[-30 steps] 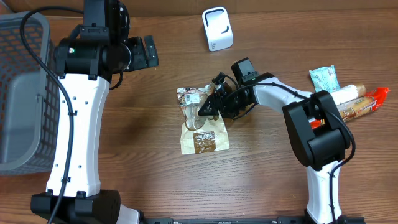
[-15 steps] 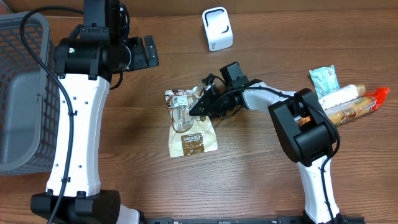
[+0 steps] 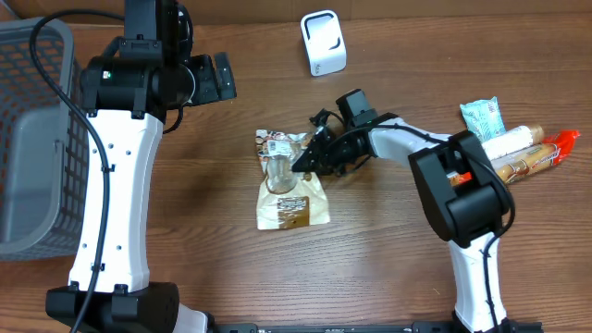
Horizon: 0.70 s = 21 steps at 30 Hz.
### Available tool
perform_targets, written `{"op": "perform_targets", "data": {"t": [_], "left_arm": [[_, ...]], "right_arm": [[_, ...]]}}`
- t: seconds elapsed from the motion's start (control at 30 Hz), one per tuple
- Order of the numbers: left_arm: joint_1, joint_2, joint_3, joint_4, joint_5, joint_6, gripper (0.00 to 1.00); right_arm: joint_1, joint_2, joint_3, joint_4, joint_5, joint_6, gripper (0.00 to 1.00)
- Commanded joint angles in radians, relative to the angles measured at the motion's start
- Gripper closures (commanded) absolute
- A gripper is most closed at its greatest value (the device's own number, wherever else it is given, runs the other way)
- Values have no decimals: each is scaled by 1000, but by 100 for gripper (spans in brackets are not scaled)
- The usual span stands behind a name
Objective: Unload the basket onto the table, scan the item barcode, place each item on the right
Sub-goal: 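Grasp the snack bag top with the right gripper and stand it up, then lift the snack bag with the right gripper toward the white scanner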
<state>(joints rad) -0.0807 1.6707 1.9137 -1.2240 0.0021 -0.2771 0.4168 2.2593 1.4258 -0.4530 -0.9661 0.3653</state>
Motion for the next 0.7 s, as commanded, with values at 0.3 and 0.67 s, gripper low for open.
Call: {"op": "perform_targets", "data": {"t": [0.3, 0.67], "left_arm": [[-5, -4, -5, 1, -12, 19, 0], [-5, -4, -5, 1, -12, 19, 0]], "right_arm": [[-96, -482, -16, -170, 74, -244, 96], [-157, -724, -16, -247, 99, -232, 96]]}}
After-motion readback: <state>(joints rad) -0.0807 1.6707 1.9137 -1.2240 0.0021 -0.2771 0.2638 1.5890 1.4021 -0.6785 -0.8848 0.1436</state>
